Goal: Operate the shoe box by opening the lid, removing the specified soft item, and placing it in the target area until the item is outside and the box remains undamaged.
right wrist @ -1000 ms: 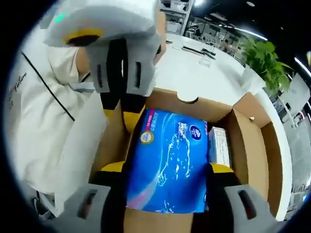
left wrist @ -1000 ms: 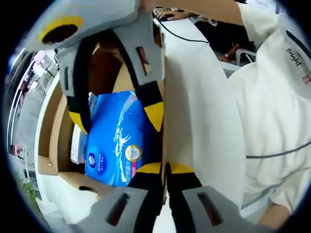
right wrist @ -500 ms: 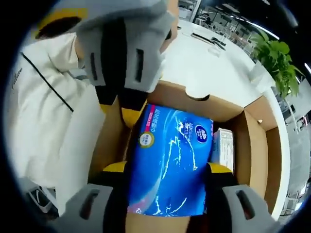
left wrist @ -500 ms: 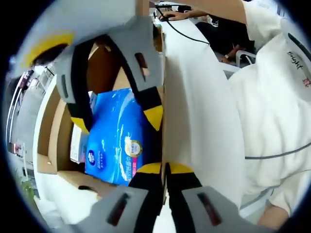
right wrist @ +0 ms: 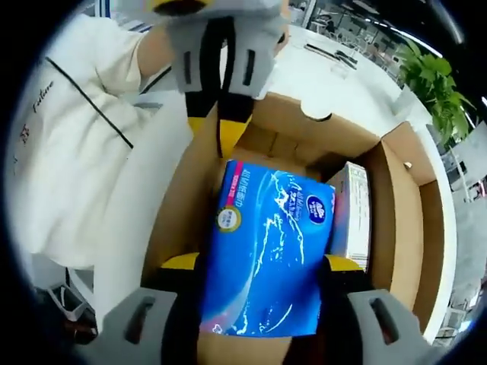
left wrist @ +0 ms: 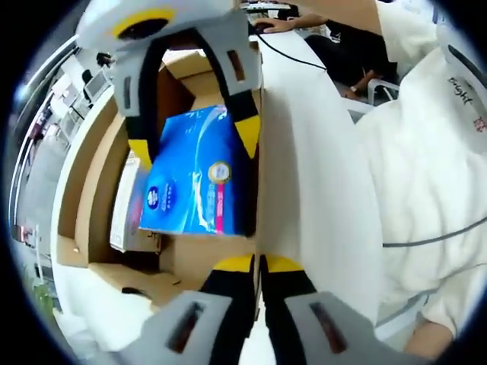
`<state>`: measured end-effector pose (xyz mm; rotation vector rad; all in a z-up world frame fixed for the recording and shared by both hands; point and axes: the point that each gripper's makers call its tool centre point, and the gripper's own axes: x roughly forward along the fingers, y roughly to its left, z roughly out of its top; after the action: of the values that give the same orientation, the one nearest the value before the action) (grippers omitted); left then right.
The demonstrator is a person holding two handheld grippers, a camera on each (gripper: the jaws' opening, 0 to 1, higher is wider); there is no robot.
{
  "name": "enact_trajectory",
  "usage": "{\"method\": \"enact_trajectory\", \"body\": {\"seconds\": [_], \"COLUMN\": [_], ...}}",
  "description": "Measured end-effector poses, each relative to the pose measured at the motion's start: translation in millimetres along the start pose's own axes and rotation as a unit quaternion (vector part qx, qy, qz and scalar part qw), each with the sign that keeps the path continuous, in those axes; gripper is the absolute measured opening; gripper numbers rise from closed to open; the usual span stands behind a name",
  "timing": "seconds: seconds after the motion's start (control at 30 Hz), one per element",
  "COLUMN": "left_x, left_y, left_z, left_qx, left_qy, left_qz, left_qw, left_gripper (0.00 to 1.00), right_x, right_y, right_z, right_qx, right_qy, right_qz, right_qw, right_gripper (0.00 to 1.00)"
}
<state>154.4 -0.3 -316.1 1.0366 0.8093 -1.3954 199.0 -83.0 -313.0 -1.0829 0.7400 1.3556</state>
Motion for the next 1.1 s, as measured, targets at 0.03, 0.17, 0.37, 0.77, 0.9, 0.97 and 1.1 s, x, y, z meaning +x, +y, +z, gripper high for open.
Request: {"method": "enact_trajectory", "body": {"seconds": [0.03, 0.17, 0.37, 0.77, 0.9, 0.97, 1.1], "left_x": [0, 1, 1, 1, 1, 1, 1], "left_y": [0.1, -0.8, -1.6, -2.7, -2.8, -2.9, -3.1], "left_z": [-0.1, 0.3, 0.8, 1.0, 0.9, 0.9, 1.0], "left_qx": [0.0, -0.003, -0.003, -0.003, -0.002, -0.002, -0.002], "left_qy": [0.001, 0.004, 0.004, 0.003, 0.003, 0.003, 0.003], "left_qz": [-0.003, -0.005, -0.003, -0.002, -0.003, -0.003, -0.002], "left_qw": [1.0, 1.0, 1.0, 1.0, 1.0, 1.0, 1.0], "left_gripper": [0.02, 0.02, 0.02, 0.02, 0.02, 0.02, 0.02], "right_x": [-2, -6, -17, -31, -33, -34, -35], "right_y": [1, 2, 8, 7, 2, 3, 0], "right_z": [-2.8, -16.5, -45.0, -79.7, -89.2, -93.2, -94.6], "right_qx": [0.0, 0.004, 0.004, 0.02, 0.019, 0.016, 0.052], "right_qy": [0.002, 0.012, 0.038, 0.059, 0.079, 0.096, 0.096], "right_qz": [0.001, 0.0, 0.006, 0.014, 0.015, 0.014, 0.005], "right_qw": [1.0, 0.9999, 0.9992, 0.9979, 0.9966, 0.9951, 0.9941], "right_gripper": [0.63, 0.63, 0.63, 0.64, 0.64, 0.64, 0.64]}}
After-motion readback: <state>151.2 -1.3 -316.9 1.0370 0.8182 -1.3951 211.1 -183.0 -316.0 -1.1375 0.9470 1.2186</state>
